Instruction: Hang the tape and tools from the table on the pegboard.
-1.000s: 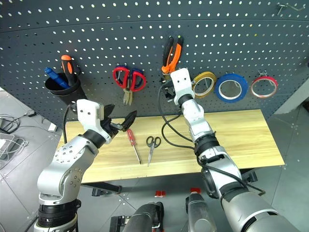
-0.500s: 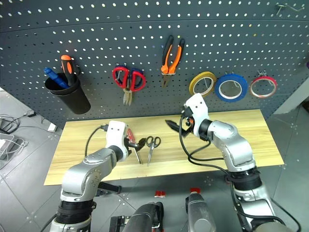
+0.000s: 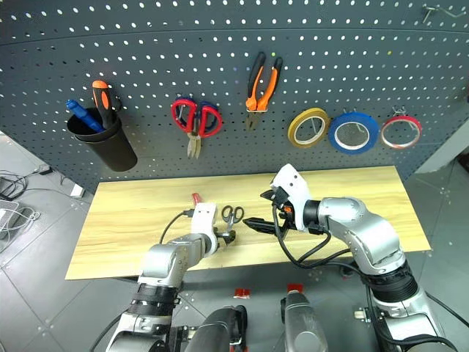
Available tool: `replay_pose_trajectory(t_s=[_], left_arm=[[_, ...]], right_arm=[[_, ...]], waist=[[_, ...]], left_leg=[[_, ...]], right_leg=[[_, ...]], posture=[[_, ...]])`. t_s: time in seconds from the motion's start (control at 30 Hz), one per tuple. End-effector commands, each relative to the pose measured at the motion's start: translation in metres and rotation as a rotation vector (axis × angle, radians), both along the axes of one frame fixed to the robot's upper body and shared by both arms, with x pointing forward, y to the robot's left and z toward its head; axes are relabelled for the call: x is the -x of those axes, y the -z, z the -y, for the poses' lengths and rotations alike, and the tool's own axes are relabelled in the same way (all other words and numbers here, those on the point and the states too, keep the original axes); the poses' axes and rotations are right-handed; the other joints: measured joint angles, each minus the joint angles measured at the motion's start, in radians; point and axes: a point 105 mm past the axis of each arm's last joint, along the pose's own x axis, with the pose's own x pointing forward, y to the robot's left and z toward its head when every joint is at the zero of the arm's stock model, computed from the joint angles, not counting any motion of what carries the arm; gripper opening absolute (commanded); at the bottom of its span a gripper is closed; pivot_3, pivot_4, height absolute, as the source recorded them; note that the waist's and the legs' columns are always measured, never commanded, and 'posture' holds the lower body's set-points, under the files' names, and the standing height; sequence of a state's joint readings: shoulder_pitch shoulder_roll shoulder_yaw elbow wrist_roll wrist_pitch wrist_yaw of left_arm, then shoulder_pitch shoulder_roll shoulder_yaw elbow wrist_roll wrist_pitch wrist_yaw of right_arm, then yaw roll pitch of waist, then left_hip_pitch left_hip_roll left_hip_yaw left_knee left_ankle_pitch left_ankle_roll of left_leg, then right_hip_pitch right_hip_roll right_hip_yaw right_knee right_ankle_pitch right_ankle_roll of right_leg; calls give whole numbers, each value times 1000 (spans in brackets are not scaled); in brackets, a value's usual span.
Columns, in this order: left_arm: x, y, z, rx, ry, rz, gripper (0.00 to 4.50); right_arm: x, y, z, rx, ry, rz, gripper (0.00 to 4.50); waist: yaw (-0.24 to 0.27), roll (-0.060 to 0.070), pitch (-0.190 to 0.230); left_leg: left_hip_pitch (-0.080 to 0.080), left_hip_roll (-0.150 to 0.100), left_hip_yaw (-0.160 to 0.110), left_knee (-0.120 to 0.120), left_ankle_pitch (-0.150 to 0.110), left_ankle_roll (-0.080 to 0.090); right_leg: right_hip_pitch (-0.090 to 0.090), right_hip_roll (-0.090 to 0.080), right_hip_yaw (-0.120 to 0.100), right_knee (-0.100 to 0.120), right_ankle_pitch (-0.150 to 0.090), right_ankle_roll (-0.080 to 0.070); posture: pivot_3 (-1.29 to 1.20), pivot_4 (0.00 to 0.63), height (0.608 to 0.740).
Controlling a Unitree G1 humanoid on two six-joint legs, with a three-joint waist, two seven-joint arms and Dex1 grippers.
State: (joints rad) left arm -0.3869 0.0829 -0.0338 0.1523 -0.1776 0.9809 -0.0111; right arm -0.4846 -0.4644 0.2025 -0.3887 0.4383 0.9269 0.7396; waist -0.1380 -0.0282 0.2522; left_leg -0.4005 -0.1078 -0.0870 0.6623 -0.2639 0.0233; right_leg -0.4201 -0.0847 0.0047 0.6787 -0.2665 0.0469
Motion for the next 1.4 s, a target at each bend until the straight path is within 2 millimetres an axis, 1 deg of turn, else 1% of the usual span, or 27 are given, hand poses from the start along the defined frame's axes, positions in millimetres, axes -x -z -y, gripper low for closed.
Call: replay_pose_trajectory(t_s=[0.03,0.07,0.1,0.13,0.27,0.43,0.5,0.53,0.73,0.77,0.8,0.87,0.9,0.97,1.03,1.13,1.27,1.33,1.4], left_arm=[[-6,6,9,-4,23,-7,4500],[-7,9,10,-2,23,-18,4500],[-7,11,10,0,20,-28,4126],[-8,13,11,3,20,-35,3955],[-9,18,10,2,15,-53,2821],[-9,22,7,-3,14,-55,1276],[-8,22,8,20,16,-44,640],[-9,20,8,14,21,-22,406],[-4,9,3,10,35,61,401],[-4,3,1,6,32,100,401],[-5,-6,-3,-22,31,165,401],[-6,-35,-12,-88,21,361,401],[-3,-47,-14,-114,18,440,401],[3,-69,-20,-169,15,583,401],[10,-85,-22,-204,11,682,401],[29,-124,-34,-276,-27,880,401],[46,-153,-46,-336,-67,998,401],[50,-165,-49,-365,-71,1047,401],[54,-182,-50,-396,-68,1112,401]], right_arm=[[8,-9,-3,-9,-42,30,4455],[8,-9,-3,-8,-42,29,4455],[8,-9,-2,-7,-43,26,4500],[8,-9,-2,-9,-44,19,4500],[6,-10,3,-20,-41,-24,4500],[2,-16,7,-60,-21,-84,4500],[2,-17,8,-53,-28,-83,4500],[2,-17,9,-45,-29,-70,4500],[1,-13,11,10,-36,21,4500],[2,-14,11,12,-40,38,4500],[2,-16,11,21,-46,84,4500],[-1,-26,10,45,-42,270,4500],[-1,-29,9,52,-52,333,4500],[4,-32,7,45,-94,384,4500],[6,-35,6,31,-116,400,4500],[5,-52,3,-4,-112,485,4500],[0,-64,2,-12,-101,557,4500],[-3,-67,2,-16,-93,575,4500],[-7,-72,2,-26,-79,595,4500]], waist=[[0,0,0],[0,0,0],[-1,0,0],[-1,0,0],[-1,0,0],[-2,0,0],[-1,0,0],[-1,0,0],[-5,0,0],[-6,0,0],[-8,0,0],[-10,-1,0],[-10,-1,0],[-9,-2,1],[-5,-2,1],[-4,-3,1],[-6,-3,2],[-5,-3,2],[-4,-3,2]], left_leg=[[0,0,0,0,0,0],[0,0,0,0,0,0],[0,0,0,0,0,0],[0,0,0,0,0,0],[0,0,0,0,0,0],[1,0,1,0,0,0],[1,0,1,0,0,0],[1,0,1,0,0,0],[0,0,1,0,0,0],[0,0,1,0,0,0],[0,0,1,0,0,0],[0,0,1,0,0,-1],[0,0,2,-1,0,-1],[-1,0,2,-1,1,-2],[0,0,3,0,0,-2],[0,1,3,0,0,0],[0,0,4,-1,-1,1],[0,1,4,-1,-1,1],[0,1,4,-1,-1,1]], right_leg=[[0,0,0,0,0,0],[0,0,0,0,0,0],[0,0,0,0,0,1],[0,0,0,0,0,1],[1,-1,-1,0,0,1],[1,-1,-1,0,1,1],[1,-1,-1,-1,1,1],[1,-1,-1,-1,1,1],[1,-1,-1,-1,1,1],[1,-1,-1,-1,1,1],[1,-1,-1,-1,1,1],[0,-1,0,-1,1,1],[-1,-1,0,-1,1,1],[-1,-1,1,-1,1,1],[0,-1,1,-2,1,1],[0,-1,1,-4,2,3],[0,-1,3,-5,2,3],[0,-1,2,-5,2,3],[0,-1,1,-5,2,3]], posture=[[-325,264,740],[-330,264,740],[-334,265,740],[-334,265,740],[-341,262,740],[-345,255,740],[-346,252,740],[-347,250,740],[-347,245,740],[-345,244,740],[-344,244,740],[-342,243,740],[-342,243,740],[-342,243,740],[-344,247,740],[-350,255,740],[-345,256,740],[-340,256,740],[-330,254,740]])
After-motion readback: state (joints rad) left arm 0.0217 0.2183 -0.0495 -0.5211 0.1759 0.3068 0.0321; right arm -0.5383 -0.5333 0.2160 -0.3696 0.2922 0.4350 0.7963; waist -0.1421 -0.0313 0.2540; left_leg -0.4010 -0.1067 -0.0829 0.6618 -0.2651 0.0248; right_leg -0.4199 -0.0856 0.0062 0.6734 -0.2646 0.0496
